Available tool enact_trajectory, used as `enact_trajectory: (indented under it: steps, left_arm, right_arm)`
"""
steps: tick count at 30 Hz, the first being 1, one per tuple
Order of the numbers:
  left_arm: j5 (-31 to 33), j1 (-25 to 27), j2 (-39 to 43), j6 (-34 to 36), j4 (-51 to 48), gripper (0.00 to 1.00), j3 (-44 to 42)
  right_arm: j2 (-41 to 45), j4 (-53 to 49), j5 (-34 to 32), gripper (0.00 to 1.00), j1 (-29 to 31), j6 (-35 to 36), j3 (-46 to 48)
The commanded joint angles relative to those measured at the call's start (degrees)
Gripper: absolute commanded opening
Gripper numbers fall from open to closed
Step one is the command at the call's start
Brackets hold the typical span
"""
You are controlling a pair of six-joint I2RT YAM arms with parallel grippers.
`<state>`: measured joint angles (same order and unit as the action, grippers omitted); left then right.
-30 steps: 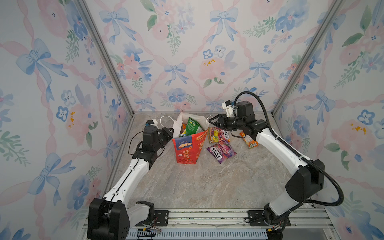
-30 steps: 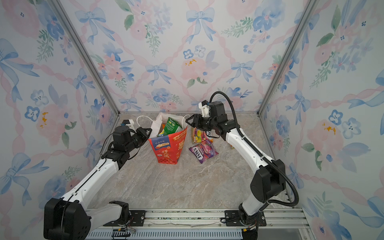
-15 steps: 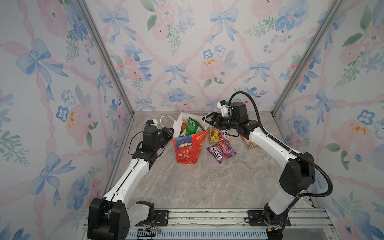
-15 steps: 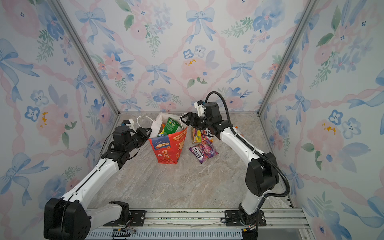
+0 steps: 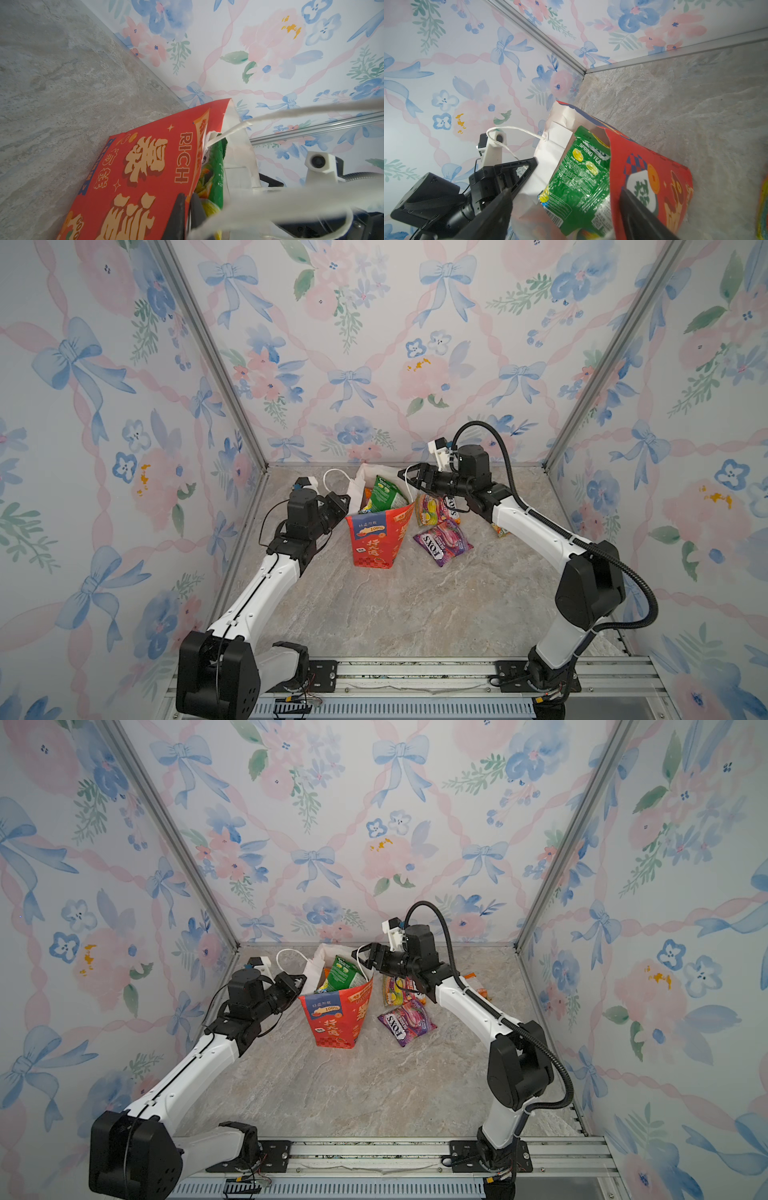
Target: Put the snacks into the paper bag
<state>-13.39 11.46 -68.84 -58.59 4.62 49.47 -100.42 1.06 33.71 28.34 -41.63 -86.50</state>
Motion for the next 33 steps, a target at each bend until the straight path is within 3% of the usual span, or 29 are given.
enact_trajectory:
  steps: [1,12,20,33]
  left_arm:
    - [-1.0,1.5,-1.6,1.4,0.0,0.1,2.9]
    - [0.1,5.7,-6.0,1.9,1.1,0.09,6.7]
    - [1.4,4.8,-4.5,2.6,-0.2,0.09,5.6]
    - [1.7,4.2,-3.8,2.4,-0.2,0.1,4.3]
  right_arm:
    - [0.4,-1.6,2.6,0.83,0.6,5.1,-5.5]
    - [-1.0,-7.7,5.4,0.82,-0.5,9.4,-13.0]
    - [7.8,-1.8,6.6,0.82,-3.4,4.6,-2.6]
    - [19.3,-14.9,4.1,0.84,-2.1,9.9,0.8]
